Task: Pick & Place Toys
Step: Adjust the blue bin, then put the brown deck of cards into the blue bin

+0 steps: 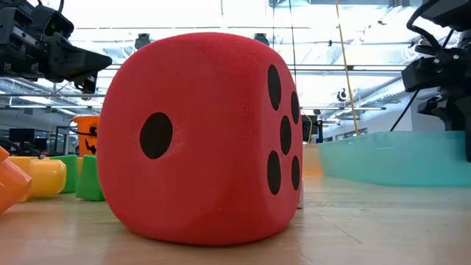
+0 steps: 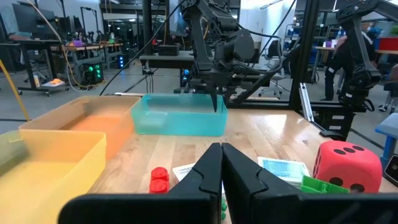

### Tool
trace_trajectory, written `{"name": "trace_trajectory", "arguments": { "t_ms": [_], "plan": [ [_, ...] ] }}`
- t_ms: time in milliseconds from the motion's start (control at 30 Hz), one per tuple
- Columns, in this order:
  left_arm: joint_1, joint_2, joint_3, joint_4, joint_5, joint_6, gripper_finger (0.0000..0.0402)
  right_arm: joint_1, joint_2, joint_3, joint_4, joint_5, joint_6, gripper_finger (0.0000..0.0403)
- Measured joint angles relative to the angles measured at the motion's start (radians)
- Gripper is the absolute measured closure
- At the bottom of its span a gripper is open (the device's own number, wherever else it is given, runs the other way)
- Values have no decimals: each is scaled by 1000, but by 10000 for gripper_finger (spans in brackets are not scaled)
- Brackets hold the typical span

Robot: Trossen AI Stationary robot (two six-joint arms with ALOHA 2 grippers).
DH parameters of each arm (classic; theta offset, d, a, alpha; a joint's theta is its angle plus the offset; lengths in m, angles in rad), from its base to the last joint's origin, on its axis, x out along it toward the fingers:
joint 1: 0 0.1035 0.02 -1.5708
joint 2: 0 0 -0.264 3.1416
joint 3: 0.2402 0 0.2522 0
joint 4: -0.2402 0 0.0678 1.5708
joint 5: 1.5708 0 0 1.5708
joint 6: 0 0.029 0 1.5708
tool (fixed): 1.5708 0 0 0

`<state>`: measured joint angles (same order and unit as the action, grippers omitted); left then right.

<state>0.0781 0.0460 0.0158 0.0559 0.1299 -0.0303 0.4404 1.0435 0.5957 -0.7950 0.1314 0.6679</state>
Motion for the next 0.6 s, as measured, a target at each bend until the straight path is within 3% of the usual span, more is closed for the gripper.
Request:
{"name": "trace_trajectory", "arguments": {
  "t_ms": [167,300,467,600],
  "plan": [
    [0,0,0,0,0,0,391,-1,0,1,8,-4,-27,227],
    [0,0,0,0,0,0,391,-16,-4,40,-4,-69,-50,172],
    [0,0,0,0,0,0,391,-42,-33,109,-6,-80,-96,135],
    [0,0,0,0,0,0,391,-63,-65,117,118,-32,-197,125]
  ]
}}
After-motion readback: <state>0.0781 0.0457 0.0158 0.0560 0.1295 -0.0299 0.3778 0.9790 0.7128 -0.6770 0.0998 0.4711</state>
